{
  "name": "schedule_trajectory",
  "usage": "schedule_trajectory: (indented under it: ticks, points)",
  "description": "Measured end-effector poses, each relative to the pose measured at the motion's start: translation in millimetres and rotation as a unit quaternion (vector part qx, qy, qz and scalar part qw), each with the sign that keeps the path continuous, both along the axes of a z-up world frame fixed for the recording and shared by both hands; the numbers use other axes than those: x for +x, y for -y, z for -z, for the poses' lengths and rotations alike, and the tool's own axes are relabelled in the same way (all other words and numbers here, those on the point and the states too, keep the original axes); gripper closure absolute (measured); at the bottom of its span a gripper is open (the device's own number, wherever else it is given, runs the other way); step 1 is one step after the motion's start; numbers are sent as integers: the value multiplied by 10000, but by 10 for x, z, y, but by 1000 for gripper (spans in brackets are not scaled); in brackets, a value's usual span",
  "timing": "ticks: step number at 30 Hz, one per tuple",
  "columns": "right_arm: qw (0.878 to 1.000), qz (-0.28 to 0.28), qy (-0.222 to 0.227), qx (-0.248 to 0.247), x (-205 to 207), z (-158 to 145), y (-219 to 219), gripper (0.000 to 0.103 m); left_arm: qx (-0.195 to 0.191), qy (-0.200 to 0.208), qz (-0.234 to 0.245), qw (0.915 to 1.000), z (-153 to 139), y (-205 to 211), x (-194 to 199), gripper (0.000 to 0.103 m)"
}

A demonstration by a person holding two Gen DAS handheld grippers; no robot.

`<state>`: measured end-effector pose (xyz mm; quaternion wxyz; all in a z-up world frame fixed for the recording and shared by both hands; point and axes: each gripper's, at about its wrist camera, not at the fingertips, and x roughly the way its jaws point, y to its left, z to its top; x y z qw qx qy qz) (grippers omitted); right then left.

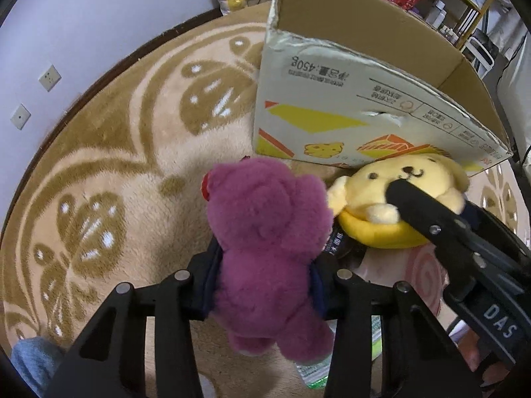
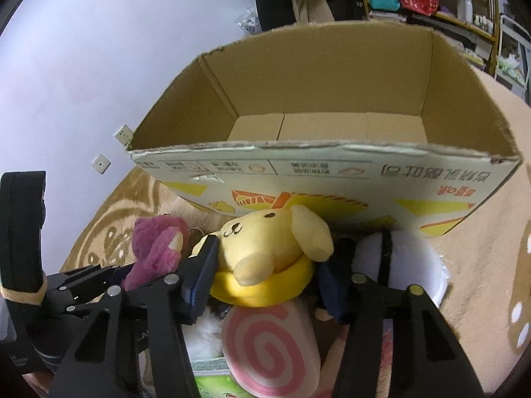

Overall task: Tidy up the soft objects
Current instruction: 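Lift the pink bear with the left tool while the right tool carries the yellow dog over the box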

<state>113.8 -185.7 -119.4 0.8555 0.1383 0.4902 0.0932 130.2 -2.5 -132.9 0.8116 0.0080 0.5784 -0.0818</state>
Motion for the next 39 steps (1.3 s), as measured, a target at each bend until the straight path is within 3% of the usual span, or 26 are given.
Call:
schedule_trajectory:
  ticks: [9, 15, 39]
  points:
    - [9988, 186, 383, -220, -216, -245, 52, 45, 118, 411, -115, 9990, -189, -38, -67, 61]
    - [9972, 370, 567, -306, -403, -408, 148, 45, 153, 809, -25, 9966, -442, 6, -343, 61]
    - [9831, 787, 1451, -792, -872, -990, 442, 45, 134, 2112, 10, 9774, -1058, -47, -700, 60]
